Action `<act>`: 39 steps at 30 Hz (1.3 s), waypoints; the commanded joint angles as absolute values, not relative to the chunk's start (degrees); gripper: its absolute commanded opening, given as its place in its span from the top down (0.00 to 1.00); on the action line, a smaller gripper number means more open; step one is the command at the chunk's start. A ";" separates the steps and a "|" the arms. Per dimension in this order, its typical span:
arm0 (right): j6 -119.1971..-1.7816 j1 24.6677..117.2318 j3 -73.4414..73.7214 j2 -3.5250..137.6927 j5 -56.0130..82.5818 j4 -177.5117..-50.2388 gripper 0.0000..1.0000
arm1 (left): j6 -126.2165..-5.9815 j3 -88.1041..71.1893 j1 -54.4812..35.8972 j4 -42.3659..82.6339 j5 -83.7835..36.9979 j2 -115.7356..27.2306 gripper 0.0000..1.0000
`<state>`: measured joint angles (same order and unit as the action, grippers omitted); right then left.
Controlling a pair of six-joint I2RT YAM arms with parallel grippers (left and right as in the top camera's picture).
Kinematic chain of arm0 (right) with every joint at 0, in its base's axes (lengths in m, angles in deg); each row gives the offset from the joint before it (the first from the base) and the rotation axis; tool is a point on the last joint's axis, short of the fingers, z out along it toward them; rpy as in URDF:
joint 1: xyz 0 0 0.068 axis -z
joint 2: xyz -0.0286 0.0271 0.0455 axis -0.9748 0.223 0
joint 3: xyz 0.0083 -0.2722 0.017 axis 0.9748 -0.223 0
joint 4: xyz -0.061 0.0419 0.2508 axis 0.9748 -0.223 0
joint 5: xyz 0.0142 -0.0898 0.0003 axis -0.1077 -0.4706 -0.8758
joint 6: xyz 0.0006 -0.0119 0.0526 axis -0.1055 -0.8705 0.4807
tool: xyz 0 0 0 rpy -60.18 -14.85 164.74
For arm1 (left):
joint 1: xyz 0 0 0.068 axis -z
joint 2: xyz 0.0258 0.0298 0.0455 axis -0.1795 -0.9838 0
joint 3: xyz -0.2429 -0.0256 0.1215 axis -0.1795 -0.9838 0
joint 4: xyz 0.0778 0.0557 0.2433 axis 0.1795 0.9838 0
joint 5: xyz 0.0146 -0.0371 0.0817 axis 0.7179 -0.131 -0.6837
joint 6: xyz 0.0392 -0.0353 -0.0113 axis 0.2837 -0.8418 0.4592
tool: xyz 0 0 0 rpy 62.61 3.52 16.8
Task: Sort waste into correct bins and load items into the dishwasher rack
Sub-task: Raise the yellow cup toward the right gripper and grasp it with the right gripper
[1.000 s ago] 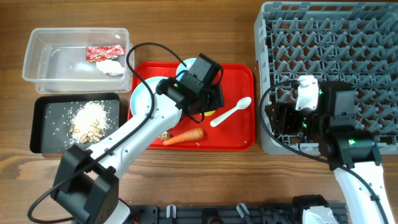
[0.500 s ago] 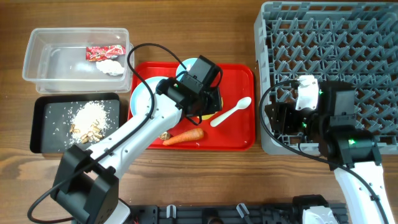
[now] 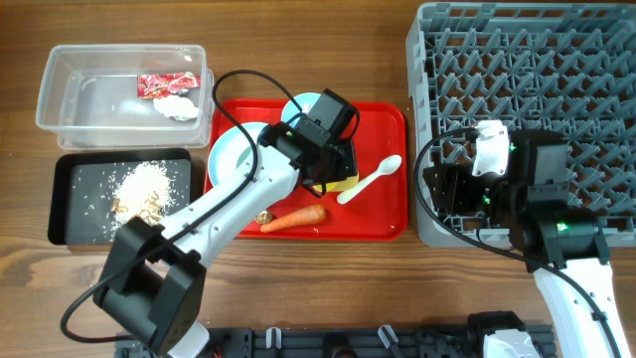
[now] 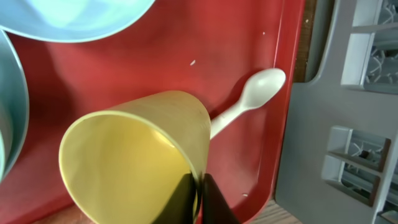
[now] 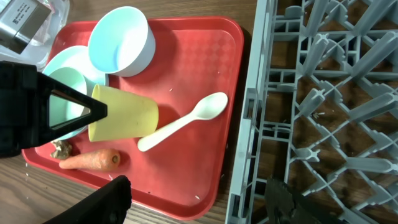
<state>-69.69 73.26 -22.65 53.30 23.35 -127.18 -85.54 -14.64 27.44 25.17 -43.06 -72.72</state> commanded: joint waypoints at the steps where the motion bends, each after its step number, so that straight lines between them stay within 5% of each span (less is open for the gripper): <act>1: -69.73 73.47 -21.88 53.11 22.85 -127.00 0.28 | -84.47 -14.40 27.42 25.37 -44.07 -74.84 0.91; 5: -69.73 73.47 -21.88 53.11 22.85 -127.02 0.28 | -84.47 -14.40 27.44 25.33 -44.07 -75.17 0.85; 8: -69.73 73.47 -21.88 53.11 22.85 -127.07 0.29 | -84.47 -14.40 27.48 25.35 -44.05 -76.35 0.95; 15: -69.73 73.47 -21.88 53.11 22.80 -126.91 0.28 | -82.55 -14.38 24.90 25.00 -43.37 -73.03 0.96; 24: -68.29 73.47 -21.88 55.07 25.32 -124.09 0.20 | -77.45 -14.38 5.93 23.38 -2.04 -62.54 0.96; 30: -77.76 73.47 -21.88 59.55 51.22 -119.22 0.17 | -68.65 -14.38 -0.80 23.38 25.94 -62.62 0.96; 35: -82.04 73.36 -21.88 63.01 70.82 -112.51 0.12 | -67.14 -14.38 -0.74 23.42 28.04 -62.60 0.96; 39: -81.93 73.36 -21.88 64.67 72.29 -108.73 0.09 | -67.14 -14.38 1.52 23.40 28.50 -62.60 0.96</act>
<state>-79.81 73.41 -22.65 63.53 65.66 -110.72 -69.06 -14.71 -0.30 23.42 25.17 -63.04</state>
